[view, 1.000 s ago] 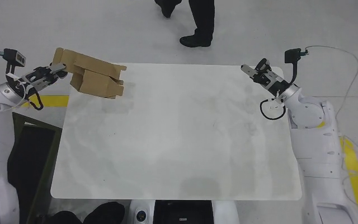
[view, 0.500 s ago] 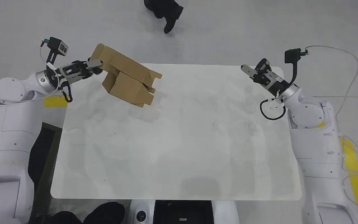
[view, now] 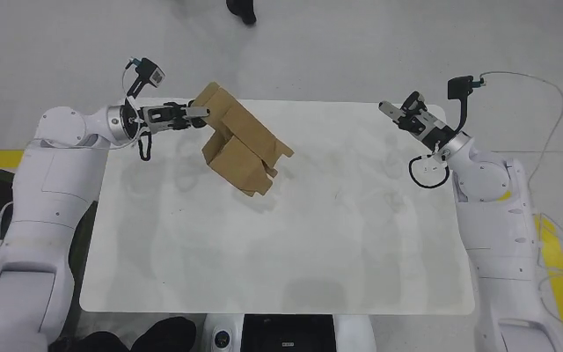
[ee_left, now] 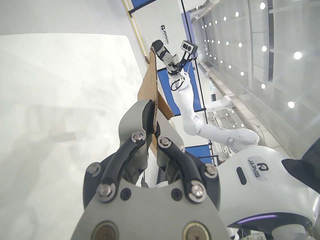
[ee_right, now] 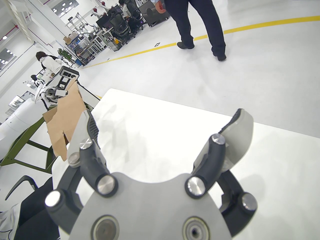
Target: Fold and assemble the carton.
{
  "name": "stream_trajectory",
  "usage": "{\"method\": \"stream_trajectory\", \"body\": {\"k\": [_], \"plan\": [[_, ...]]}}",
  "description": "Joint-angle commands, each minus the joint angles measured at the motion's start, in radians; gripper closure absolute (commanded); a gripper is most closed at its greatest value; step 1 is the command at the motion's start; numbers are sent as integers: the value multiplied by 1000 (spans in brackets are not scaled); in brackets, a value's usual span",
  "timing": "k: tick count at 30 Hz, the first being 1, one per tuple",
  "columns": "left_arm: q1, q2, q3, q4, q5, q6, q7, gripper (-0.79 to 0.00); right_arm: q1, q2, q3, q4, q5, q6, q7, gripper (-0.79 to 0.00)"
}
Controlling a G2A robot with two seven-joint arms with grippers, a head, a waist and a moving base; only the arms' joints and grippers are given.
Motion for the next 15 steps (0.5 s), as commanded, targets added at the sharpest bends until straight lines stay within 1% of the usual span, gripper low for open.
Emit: {"method": "stream_trajectory", "body": {"k": [1,8,11,15], "plan": [[-5,-9,22,-4,0,-2,2,0,0,0,0,0,0,0,0,-785],[-23,-40,93,-22,-9,13,-13,0,0,0,0,0,0,0,0,-785],[-30,-52,112,-26,-17,10,-9,0,0,0,0,0,0,0,0,-785],[-33,-58,119,-26,-25,9,-8,0,0,0,0,0,0,0,0,-785]]}}
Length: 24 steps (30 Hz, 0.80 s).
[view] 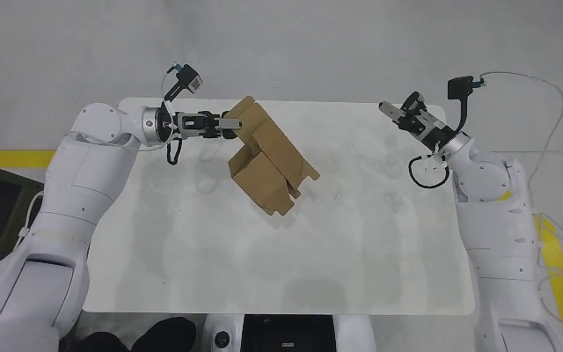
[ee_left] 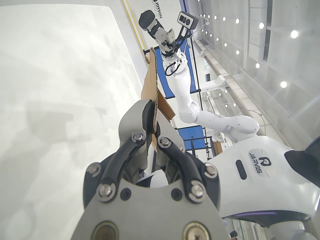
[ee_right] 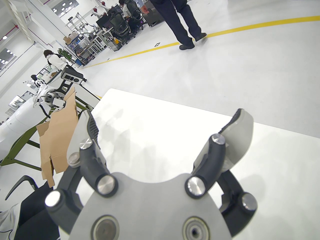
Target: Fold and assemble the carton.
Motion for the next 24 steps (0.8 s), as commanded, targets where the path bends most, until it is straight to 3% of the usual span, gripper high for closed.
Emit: {"method": "stream_trajectory", "body": {"k": [1,16,19,24], "plan": [[0,0,0,0,0,1,-1,0,0,0,0,0,0,0,0,-785],[0,0,0,0,0,1,-1,0,0,0,0,0,0,0,0,-785],[21,4,-7,-33,21,17,30,0,-9,0,-4,-3,9,9,-2,-785],[26,7,-8,-63,-2,97,-79,0,13,4,-26,15,107,21,119,-785]]}}
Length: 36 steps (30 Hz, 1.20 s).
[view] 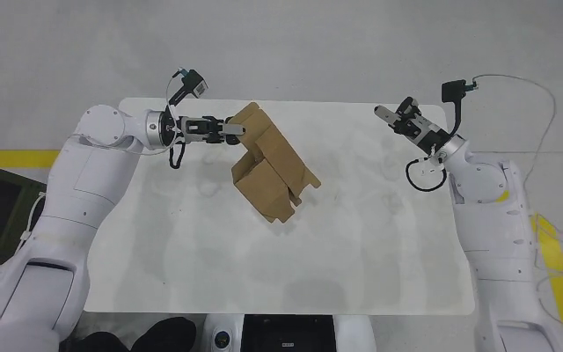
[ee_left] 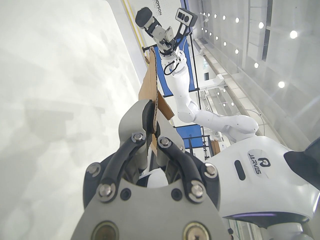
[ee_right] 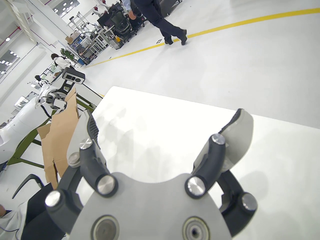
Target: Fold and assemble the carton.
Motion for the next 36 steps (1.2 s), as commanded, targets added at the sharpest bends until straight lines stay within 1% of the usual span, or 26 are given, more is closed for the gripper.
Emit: {"method": "stream_trajectory", "body": {"k": [1,3,6,10,11,13,20,25,28,31,34,36], "plan": [[-6,-1,5,0,-10,29,-47,0,18,1,-7,22,66,-6,59,-785],[-15,-6,17,-9,-15,52,-79,0,41,3,-20,52,132,-30,130,-785],[-26,-15,40,-30,-36,82,-110,0,81,5,-52,107,222,-94,238,-785],[-54,-27,83,-31,24,72,-100,0,131,2,-105,175,392,-168,379,-785],[-55,-32,92,-26,6,72,-100,0,141,1,-121,183,426,-180,421,-785],[-65,-42,110,-10,-12,73,-101,0,154,2,-164,176,464,-160,459,-785],[-97,-79,183,43,-11,35,-63,0,167,20,-318,126,564,-81,538,-785],[-117,-98,221,61,-19,16,-44,0,192,32,-400,137,601,-70,549,-785],[-126,-104,234,63,-25,9,-37,0,203,38,-448,137,622,-73,546,-785],[-129,-105,248,34,-9,-15,-13,0,209,46,-494,121,646,-74,545,-785],[-131,-102,276,28,66,-55,26,0,210,56,-538,99,683,-80,540,-785],[-129,-101,294,26,64,-67,39,0,215,64,-563,91,695,-81,538,-757]]}}
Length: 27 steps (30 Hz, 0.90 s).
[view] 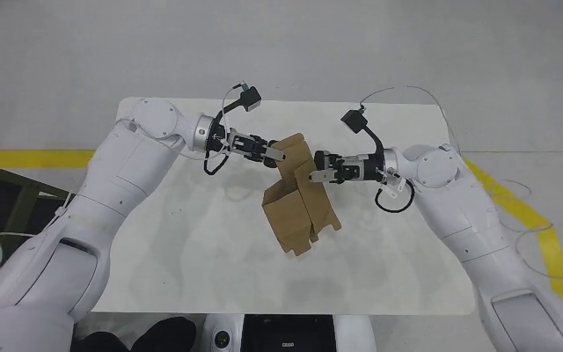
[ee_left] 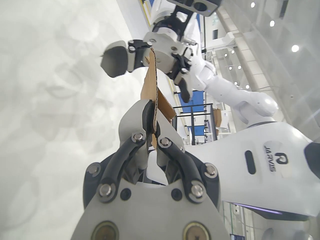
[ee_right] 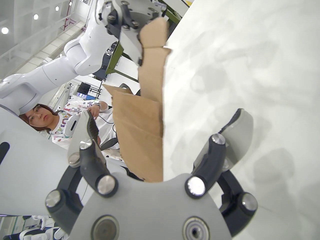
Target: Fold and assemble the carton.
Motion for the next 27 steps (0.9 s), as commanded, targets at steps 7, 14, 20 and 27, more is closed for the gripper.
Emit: {"method": "stream_trajectory", "body": {"k": [7,14,20,27], "plan": [[-7,7,41,4,-45,-30,31,0,19,28,-83,-10,87,-11,-11,-376],[-7,23,45,-3,-112,-26,26,0,38,51,-142,-7,142,-21,-21,-345],[2,34,36,-9,-155,-22,22,0,58,67,-186,-2,178,-33,-33,-326],[5,42,37,-16,-155,-30,30,0,77,80,-234,0,221,-45,-45,-151]]}}
